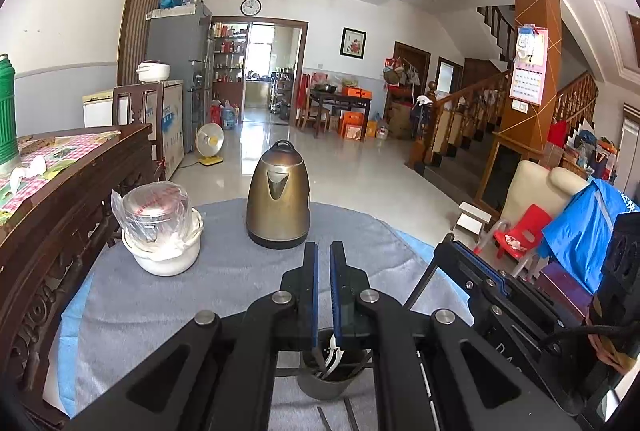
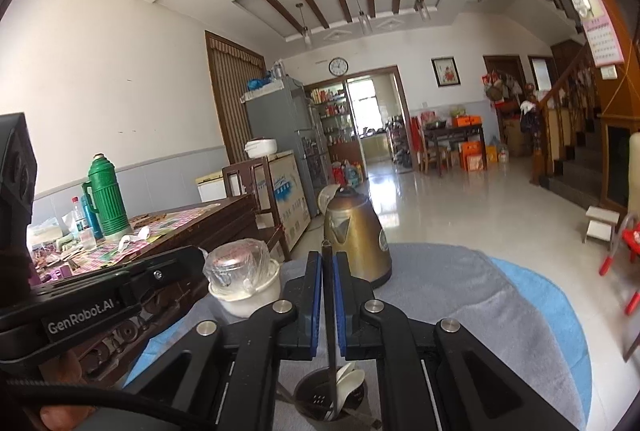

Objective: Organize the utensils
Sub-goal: 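Lift both chopsticks over the grey cup and lower them in, then open both tools to release the chopsticks into the cup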

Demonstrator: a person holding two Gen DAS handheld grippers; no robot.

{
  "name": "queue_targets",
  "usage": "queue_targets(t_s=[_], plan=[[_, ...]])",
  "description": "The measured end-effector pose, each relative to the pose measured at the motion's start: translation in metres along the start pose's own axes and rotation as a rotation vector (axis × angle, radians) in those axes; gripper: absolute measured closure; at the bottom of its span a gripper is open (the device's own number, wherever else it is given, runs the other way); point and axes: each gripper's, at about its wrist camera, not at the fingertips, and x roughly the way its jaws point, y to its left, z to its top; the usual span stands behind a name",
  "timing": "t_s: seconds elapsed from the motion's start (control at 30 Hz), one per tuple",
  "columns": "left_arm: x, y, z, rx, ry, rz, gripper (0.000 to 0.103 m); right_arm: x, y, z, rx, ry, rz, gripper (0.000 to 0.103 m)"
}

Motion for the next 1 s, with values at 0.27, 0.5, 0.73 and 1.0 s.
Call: queue_targets(t_s=[0.27, 0.5, 0.73, 1.0], plan=[[-0.008, 0.003, -0.001, 0.002, 0.004, 0.002, 0.084, -0.004, -0.003, -0.001, 0.029, 0.032, 0.036, 0.092], [-0.032, 0.005, -0.008, 0.021, -0.035, 0.067, 0.043, -0.03, -0.018, 0.001, 0.101, -0.03, 0.064, 0.071], [-0.057, -0.012, -0.029, 0.092, -0.037, 0.154, 0.017, -0.088, -0.038, 0.006, 0.153, -0.174, 0.068, 0.071], [-0.043, -0.036, -0.084, 0.137, 0.113, 0.212, 0.015, -0.124, -0.045, -0.001, 0.129, -0.175, 0.083, 0.059]])
